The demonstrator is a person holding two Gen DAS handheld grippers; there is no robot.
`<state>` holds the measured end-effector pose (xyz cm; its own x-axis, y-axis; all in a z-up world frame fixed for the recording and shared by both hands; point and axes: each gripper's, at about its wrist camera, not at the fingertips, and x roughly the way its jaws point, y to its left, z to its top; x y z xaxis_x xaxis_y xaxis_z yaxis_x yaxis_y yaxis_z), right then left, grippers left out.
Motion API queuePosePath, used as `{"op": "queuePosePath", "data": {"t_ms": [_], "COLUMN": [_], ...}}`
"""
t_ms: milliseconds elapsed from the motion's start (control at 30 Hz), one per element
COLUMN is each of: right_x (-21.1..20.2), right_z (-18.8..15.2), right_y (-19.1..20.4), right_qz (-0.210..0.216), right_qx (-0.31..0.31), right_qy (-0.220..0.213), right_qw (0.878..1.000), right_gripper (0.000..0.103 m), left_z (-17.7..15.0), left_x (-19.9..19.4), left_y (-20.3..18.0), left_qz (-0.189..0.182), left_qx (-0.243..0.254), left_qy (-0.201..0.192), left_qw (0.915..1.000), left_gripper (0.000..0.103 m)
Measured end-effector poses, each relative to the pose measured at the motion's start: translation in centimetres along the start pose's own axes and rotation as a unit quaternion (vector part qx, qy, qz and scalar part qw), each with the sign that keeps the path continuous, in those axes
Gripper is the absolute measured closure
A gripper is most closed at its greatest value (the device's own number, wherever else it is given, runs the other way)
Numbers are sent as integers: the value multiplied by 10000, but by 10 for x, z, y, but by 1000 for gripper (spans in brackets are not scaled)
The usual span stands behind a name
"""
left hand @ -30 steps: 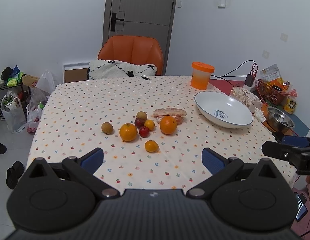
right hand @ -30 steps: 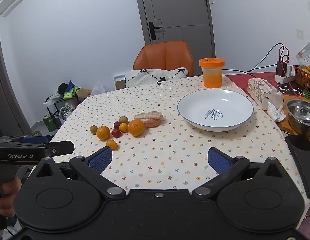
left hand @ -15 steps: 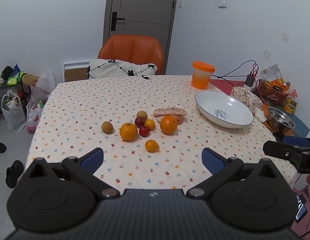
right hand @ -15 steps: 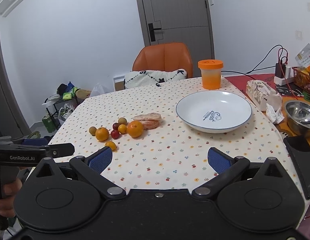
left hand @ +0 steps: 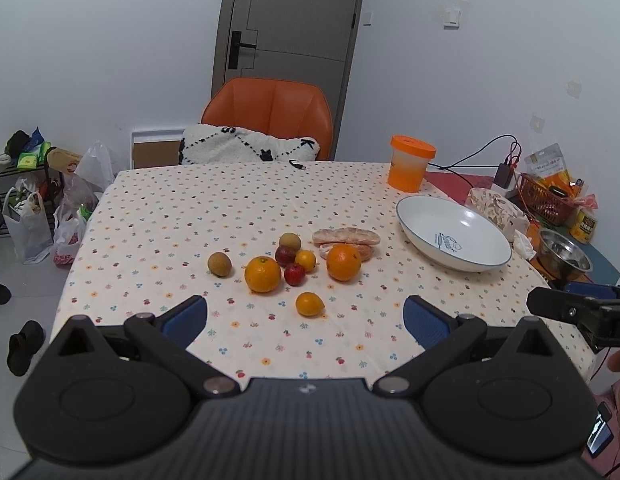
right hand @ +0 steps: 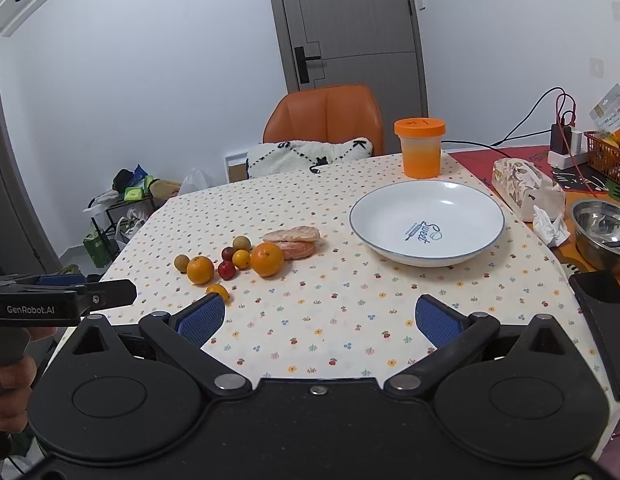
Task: Organize fruits
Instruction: 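Move the right tool to the large orange and close its fingers on it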
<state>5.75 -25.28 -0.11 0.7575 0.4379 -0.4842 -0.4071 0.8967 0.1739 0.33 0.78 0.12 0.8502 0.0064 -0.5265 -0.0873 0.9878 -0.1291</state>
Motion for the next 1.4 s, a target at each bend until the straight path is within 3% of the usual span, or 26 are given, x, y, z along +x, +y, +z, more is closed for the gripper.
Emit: {"op": "queuePosePath", "data": {"t_ms": [800, 1100, 1233, 1400], "right_x": [56, 80, 87, 98], "right_z": [-1, -3, -4, -3], "right_y": [-11, -12, -11, -9], "right_qz": [63, 116, 278, 387], "right_qx": [50, 57, 82, 62], "right_qy": [314, 421, 411, 410], "right_qw": [9995, 9990, 9987, 9984], "right_gripper": [0, 1, 2, 14], "left_z": [-6, -7, -7, -7], "left_x": [59, 80, 91, 109], "left_y": [13, 16, 14, 12], "left_qz": [-21, -56, -63, -129], "left_qx": [-153, -253, -266, -383], "left_qy": [233, 293, 370, 534], "left_qw": [9996, 9992, 9989, 9978], "left_gripper": [2, 14, 30, 37]}}
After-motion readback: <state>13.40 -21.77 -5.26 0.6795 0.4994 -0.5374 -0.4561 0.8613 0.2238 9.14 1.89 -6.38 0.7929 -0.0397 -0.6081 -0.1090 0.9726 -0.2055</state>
